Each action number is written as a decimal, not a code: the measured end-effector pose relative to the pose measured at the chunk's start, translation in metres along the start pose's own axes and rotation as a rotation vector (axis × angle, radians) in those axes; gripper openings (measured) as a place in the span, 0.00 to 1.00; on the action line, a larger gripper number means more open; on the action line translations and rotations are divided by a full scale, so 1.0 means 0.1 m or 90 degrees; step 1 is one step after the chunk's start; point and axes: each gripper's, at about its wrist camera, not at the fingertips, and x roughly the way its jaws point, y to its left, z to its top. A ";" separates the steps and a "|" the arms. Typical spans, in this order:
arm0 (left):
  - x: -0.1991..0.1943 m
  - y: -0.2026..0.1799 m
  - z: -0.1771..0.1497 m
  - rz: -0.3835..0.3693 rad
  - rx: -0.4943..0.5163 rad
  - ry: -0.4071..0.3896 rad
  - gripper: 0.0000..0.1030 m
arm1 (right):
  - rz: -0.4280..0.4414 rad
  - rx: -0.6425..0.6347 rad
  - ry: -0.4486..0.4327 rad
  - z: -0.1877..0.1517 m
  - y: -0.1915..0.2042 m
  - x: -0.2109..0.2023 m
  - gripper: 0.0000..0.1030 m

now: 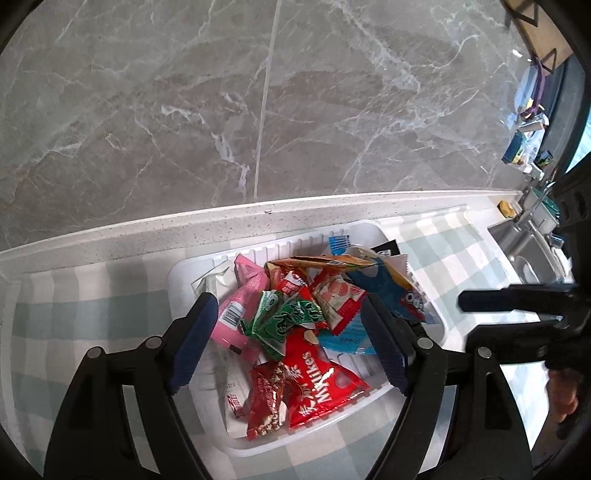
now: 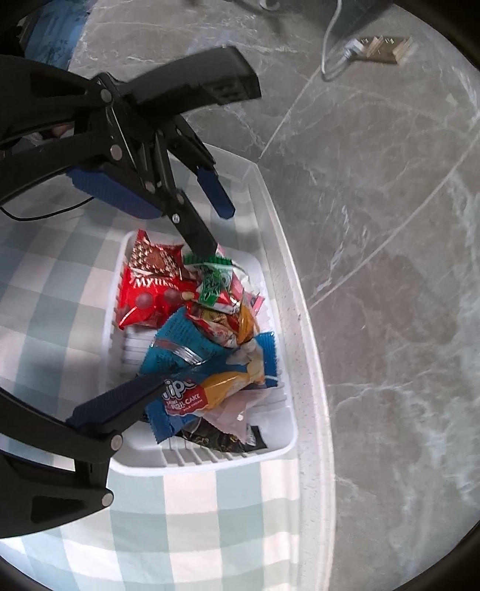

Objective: Organize snacks

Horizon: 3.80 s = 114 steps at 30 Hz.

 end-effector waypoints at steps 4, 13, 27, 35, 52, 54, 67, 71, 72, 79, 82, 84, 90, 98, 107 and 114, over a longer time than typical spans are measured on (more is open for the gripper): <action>-0.15 -0.06 0.00 0.002 0.007 -0.017 0.77 | -0.061 -0.055 -0.037 0.09 0.27 -0.48 0.90; -0.59 -0.38 -0.08 0.033 0.034 -0.060 0.85 | 0.010 0.076 0.004 -0.49 -0.28 -0.63 0.93; -1.35 -1.43 -0.43 0.089 0.099 -0.093 0.92 | -0.189 -0.045 -0.214 -1.20 -0.18 -1.77 0.99; -1.74 -1.85 -0.58 0.099 0.127 -0.121 0.93 | -0.229 -0.097 -0.245 -1.51 -0.01 -2.06 0.99; -2.05 -2.07 -0.73 0.098 0.130 -0.144 0.94 | -0.247 -0.103 -0.268 -1.72 -0.01 -2.31 0.99; -2.06 -2.07 -0.74 0.098 0.130 -0.144 0.94 | -0.247 -0.103 -0.268 -1.71 -0.02 -2.32 0.99; -2.03 -2.08 -0.72 0.098 0.125 -0.144 0.94 | -0.255 -0.105 -0.268 -1.67 -0.06 -2.36 0.99; -2.02 -2.07 -0.71 0.101 0.122 -0.143 0.94 | -0.253 -0.105 -0.266 -1.67 -0.06 -2.36 0.99; -2.02 -2.07 -0.71 0.101 0.120 -0.143 0.94 | -0.252 -0.106 -0.265 -1.65 -0.06 -2.36 0.99; -1.99 -2.02 -0.68 0.108 0.111 -0.142 0.94 | -0.247 -0.117 -0.258 -1.56 -0.06 -2.31 0.99; -1.99 -2.02 -0.69 0.110 0.108 -0.141 0.94 | -0.246 -0.118 -0.258 -1.56 -0.06 -2.31 0.99; -1.98 -2.01 -0.69 0.108 0.107 -0.140 0.94 | -0.246 -0.118 -0.258 -1.56 -0.06 -2.30 0.99; -2.01 -2.01 -0.70 0.104 0.099 -0.148 0.94 | -0.245 -0.118 -0.258 -1.55 -0.06 -2.30 0.99; -2.08 -2.03 -0.69 0.109 0.098 -0.166 0.94 | -0.245 -0.117 -0.258 -1.56 -0.06 -2.30 0.99; -2.05 -2.04 -0.70 0.125 0.081 -0.175 0.94 | -0.243 -0.117 -0.258 -1.57 -0.04 -2.28 0.99; -2.10 -2.01 -0.74 0.137 0.068 -0.190 0.94 | -0.236 -0.118 -0.255 -1.59 0.02 -2.21 0.99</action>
